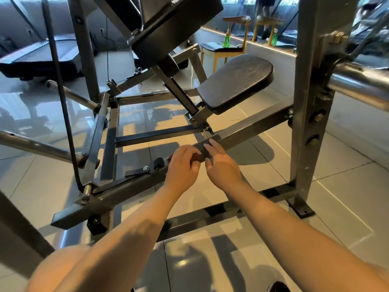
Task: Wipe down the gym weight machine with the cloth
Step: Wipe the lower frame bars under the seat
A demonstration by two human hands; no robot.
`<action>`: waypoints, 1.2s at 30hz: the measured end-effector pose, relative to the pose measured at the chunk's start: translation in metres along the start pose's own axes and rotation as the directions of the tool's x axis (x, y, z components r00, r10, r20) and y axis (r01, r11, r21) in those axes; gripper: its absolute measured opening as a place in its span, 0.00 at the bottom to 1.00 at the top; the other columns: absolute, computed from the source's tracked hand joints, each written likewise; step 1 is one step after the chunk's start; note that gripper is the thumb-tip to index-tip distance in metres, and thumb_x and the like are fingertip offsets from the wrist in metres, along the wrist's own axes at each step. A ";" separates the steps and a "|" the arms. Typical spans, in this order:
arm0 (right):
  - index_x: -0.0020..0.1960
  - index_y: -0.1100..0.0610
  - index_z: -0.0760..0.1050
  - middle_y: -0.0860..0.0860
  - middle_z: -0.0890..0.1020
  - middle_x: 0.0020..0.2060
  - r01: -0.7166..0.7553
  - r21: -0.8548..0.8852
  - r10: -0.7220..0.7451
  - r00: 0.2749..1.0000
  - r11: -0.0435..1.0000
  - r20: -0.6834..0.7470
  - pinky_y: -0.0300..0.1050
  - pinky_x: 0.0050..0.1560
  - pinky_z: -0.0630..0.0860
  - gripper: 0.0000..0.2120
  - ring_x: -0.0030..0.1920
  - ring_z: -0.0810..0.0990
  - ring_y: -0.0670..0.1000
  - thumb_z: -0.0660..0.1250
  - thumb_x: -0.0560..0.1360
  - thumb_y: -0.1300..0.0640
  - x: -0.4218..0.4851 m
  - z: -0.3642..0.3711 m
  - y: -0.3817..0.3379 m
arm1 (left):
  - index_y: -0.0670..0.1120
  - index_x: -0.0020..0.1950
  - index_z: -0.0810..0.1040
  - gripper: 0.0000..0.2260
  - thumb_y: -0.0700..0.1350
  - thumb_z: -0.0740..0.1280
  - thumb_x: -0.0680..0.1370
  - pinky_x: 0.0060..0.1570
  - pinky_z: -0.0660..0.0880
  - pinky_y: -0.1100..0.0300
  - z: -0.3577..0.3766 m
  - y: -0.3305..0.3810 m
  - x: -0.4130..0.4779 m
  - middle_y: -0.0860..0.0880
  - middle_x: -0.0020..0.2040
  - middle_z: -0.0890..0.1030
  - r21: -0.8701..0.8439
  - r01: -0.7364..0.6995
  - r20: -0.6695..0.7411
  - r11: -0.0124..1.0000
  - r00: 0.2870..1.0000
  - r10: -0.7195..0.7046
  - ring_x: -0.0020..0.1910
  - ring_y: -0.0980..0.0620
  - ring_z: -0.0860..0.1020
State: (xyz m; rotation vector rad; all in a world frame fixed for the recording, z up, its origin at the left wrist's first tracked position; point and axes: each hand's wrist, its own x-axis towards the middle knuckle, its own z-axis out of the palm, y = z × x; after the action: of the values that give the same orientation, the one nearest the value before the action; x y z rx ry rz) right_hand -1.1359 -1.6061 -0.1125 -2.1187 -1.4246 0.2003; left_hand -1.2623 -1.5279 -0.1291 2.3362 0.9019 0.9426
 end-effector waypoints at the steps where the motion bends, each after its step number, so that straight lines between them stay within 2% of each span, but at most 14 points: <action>1: 0.79 0.45 0.63 0.40 0.56 0.81 0.009 0.027 -0.009 1.000 1.000 -0.004 0.55 0.66 0.74 0.23 0.68 0.75 0.54 0.59 0.84 0.54 0.001 0.000 0.002 | 0.52 0.59 0.77 0.11 0.41 0.65 0.78 0.62 0.72 0.57 0.002 0.007 0.006 0.54 0.57 0.77 -0.045 -0.012 0.026 0.999 1.000 0.013 0.57 0.57 0.73; 4: 0.77 0.43 0.65 0.40 0.60 0.79 0.018 0.120 -0.014 0.999 0.993 -0.035 0.57 0.67 0.73 0.23 0.70 0.73 0.54 0.59 0.84 0.56 0.005 -0.006 0.013 | 0.52 0.60 0.77 0.12 0.43 0.65 0.77 0.60 0.73 0.55 0.007 0.019 0.019 0.55 0.57 0.77 -0.122 -0.077 0.064 0.990 0.994 0.085 0.58 0.55 0.74; 7: 0.78 0.43 0.63 0.39 0.58 0.80 0.034 0.086 -0.030 0.999 0.996 -0.046 0.57 0.67 0.74 0.23 0.70 0.73 0.51 0.58 0.85 0.54 0.006 -0.003 0.020 | 0.51 0.65 0.75 0.14 0.45 0.67 0.80 0.68 0.72 0.52 0.007 0.006 0.006 0.52 0.65 0.75 0.039 -0.100 0.036 0.994 0.994 0.099 0.65 0.53 0.73; 10: 0.79 0.45 0.62 0.38 0.55 0.80 0.050 0.070 -0.046 0.997 0.996 -0.059 0.56 0.63 0.77 0.23 0.67 0.76 0.51 0.58 0.85 0.54 0.002 0.005 0.019 | 0.48 0.66 0.76 0.15 0.42 0.69 0.79 0.70 0.65 0.61 -0.003 -0.008 -0.024 0.50 0.68 0.73 0.172 -0.027 -0.051 0.985 0.998 0.037 0.69 0.52 0.70; 12: 0.79 0.46 0.63 0.38 0.53 0.81 0.045 0.067 -0.041 0.997 0.997 -0.061 0.51 0.62 0.77 0.22 0.65 0.76 0.49 0.58 0.85 0.53 0.001 0.006 0.016 | 0.46 0.65 0.77 0.14 0.39 0.68 0.79 0.70 0.60 0.65 -0.008 -0.012 -0.038 0.49 0.67 0.74 0.178 0.006 -0.091 0.984 0.996 0.010 0.68 0.53 0.70; 14: 0.76 0.47 0.68 0.40 0.57 0.80 0.068 0.110 -0.060 0.995 0.992 -0.082 0.43 0.61 0.73 0.20 0.63 0.73 0.42 0.60 0.85 0.53 -0.003 0.005 0.013 | 0.46 0.64 0.79 0.13 0.38 0.67 0.80 0.71 0.61 0.65 -0.011 -0.014 -0.046 0.49 0.67 0.74 0.166 0.040 -0.115 0.985 0.993 -0.021 0.67 0.54 0.70; 16: 0.72 0.49 0.73 0.44 0.66 0.75 0.138 0.197 -0.131 0.990 0.971 -0.048 0.38 0.61 0.73 0.17 0.61 0.71 0.39 0.61 0.84 0.53 -0.009 0.002 0.010 | 0.48 0.65 0.79 0.14 0.39 0.67 0.81 0.69 0.60 0.70 -0.010 -0.006 -0.053 0.52 0.67 0.74 0.086 0.093 -0.131 0.992 0.988 -0.081 0.67 0.59 0.68; 19: 0.72 0.49 0.73 0.48 0.75 0.65 0.136 0.375 -0.209 0.965 0.917 0.159 0.28 0.53 0.73 0.17 0.60 0.76 0.45 0.60 0.84 0.53 -0.019 0.001 0.001 | 0.56 0.64 0.74 0.13 0.42 0.68 0.81 0.60 0.67 0.73 -0.003 0.014 -0.065 0.56 0.64 0.73 -0.164 0.208 -0.176 0.964 0.956 -0.237 0.62 0.64 0.71; 22: 0.70 0.48 0.74 0.48 0.78 0.61 0.086 0.460 -0.215 0.948 0.884 0.237 0.37 0.58 0.76 0.15 0.60 0.77 0.47 0.61 0.84 0.54 -0.024 0.012 -0.013 | 0.62 0.58 0.69 0.13 0.45 0.69 0.81 0.54 0.76 0.67 0.002 0.026 -0.079 0.55 0.59 0.74 -0.491 0.351 -0.234 0.797 0.828 -0.509 0.57 0.60 0.76; 25: 0.67 0.48 0.76 0.47 0.79 0.58 -0.031 0.580 -0.167 0.944 0.814 0.285 0.30 0.48 0.76 0.13 0.57 0.78 0.45 0.62 0.84 0.57 -0.029 0.027 -0.023 | 0.55 0.64 0.70 0.11 0.43 0.64 0.84 0.46 0.79 0.64 -0.001 0.031 -0.092 0.52 0.57 0.78 -0.707 0.325 -0.182 0.628 0.775 -0.605 0.53 0.58 0.81; 28: 0.66 0.48 0.76 0.45 0.80 0.56 -0.108 0.613 -0.108 0.946 0.783 0.305 0.29 0.45 0.76 0.14 0.56 0.79 0.44 0.60 0.85 0.59 -0.030 0.034 -0.017 | 0.57 0.66 0.71 0.15 0.40 0.63 0.84 0.49 0.79 0.67 0.006 0.032 -0.101 0.53 0.60 0.77 -0.678 0.376 -0.103 0.631 0.802 -0.589 0.56 0.59 0.79; 31: 0.67 0.49 0.77 0.47 0.81 0.57 -0.178 0.601 -0.119 0.899 0.779 0.421 0.43 0.55 0.82 0.15 0.55 0.80 0.45 0.58 0.85 0.60 -0.029 0.038 -0.011 | 0.65 0.62 0.70 0.18 0.40 0.64 0.83 0.54 0.78 0.68 0.011 0.020 -0.109 0.59 0.59 0.78 -0.581 0.443 -0.070 0.682 0.808 -0.585 0.59 0.60 0.78; 33: 0.67 0.49 0.78 0.46 0.81 0.59 -0.209 0.595 -0.119 0.878 0.776 0.464 0.49 0.66 0.77 0.15 0.59 0.79 0.46 0.59 0.85 0.59 -0.026 0.043 -0.008 | 0.63 0.64 0.71 0.17 0.41 0.64 0.84 0.56 0.79 0.63 0.010 0.004 -0.111 0.58 0.59 0.79 -0.571 0.473 -0.113 0.671 0.764 -0.635 0.61 0.56 0.78; 36: 0.64 0.48 0.79 0.44 0.79 0.59 -0.275 0.625 0.052 0.935 0.730 0.351 0.50 0.68 0.74 0.12 0.62 0.76 0.48 0.62 0.84 0.56 -0.021 0.049 -0.003 | 0.58 0.70 0.72 0.16 0.44 0.64 0.84 0.66 0.76 0.49 0.010 -0.020 -0.108 0.53 0.65 0.77 -0.623 0.488 -0.255 0.611 0.612 -0.749 0.65 0.53 0.76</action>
State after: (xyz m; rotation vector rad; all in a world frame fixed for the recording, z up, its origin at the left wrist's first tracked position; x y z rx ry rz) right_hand -1.1682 -1.6057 -0.1548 -1.6301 -1.0759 1.0078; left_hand -1.3221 -1.5929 -0.1949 1.1513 1.3780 1.2636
